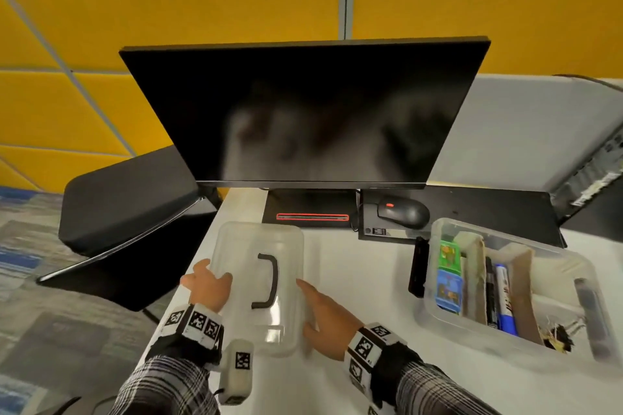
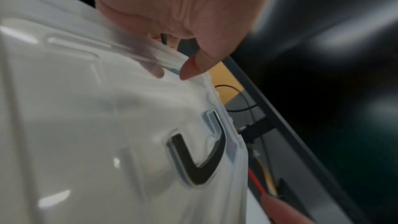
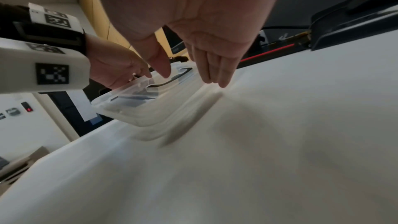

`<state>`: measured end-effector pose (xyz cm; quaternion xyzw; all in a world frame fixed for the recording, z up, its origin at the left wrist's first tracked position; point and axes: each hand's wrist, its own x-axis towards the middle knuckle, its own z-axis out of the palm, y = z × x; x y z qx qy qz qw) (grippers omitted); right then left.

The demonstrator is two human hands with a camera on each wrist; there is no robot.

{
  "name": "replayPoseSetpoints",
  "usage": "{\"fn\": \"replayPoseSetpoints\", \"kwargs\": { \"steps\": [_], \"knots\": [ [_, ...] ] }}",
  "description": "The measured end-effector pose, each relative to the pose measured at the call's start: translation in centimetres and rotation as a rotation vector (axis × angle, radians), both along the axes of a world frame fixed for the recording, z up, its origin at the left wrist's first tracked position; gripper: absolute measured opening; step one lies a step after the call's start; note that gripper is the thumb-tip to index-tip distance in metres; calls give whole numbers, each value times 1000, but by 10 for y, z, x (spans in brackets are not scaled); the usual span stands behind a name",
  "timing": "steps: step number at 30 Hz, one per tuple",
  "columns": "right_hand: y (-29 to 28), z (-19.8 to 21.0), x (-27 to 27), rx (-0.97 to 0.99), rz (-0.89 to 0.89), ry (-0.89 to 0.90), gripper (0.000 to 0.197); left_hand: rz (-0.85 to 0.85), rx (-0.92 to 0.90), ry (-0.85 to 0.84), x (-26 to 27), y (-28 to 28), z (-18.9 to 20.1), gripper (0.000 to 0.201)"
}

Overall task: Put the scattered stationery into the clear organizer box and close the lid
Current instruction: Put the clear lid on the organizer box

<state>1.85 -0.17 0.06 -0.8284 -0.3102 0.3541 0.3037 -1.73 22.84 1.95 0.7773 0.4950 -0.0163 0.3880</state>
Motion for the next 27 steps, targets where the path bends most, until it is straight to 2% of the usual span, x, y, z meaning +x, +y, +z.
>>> {"fn": "replayPoseSetpoints", "kwargs": {
  "steps": [4,9,11,13,15,17,19,21,22,23,25,26,27],
  "knots": [
    [-36,38,-3,75,-56,-227,67,-183,-5,-192,12,-22,34,44],
    [-96,90,19,252,-463,-687,54,-477,232,-414,31,-82,97,25],
    [-121,108,28,281,-599,-765,59,-612,310,-501,38,-118,120,23],
    [-147,123,33,325,-647,-658,59,-736,314,-553,46,-154,133,25],
    [-176,128,36,374,-687,-570,43,-852,298,-615,55,-186,139,25],
    [-208,126,41,372,-778,-616,25,-915,303,-654,66,-214,139,27],
    [-240,121,46,344,-865,-646,19,-889,439,-589,75,-235,133,38],
    [-267,110,48,358,-981,-595,18,-826,522,-429,88,-243,110,62],
    [-278,104,49,384,-1042,-538,17,-821,422,-374,93,-246,99,71],
    [-287,96,50,408,-1089,-468,17,-826,231,-368,97,-250,90,74],
    [-302,82,49,402,-1123,-357,17,-840,-136,-378,101,-263,73,57],
    [-307,76,48,365,-1115,-326,18,-850,-202,-374,101,-269,67,47],
    [-311,70,46,318,-1098,-323,18,-860,-157,-373,103,-273,58,40]
  ]
}}
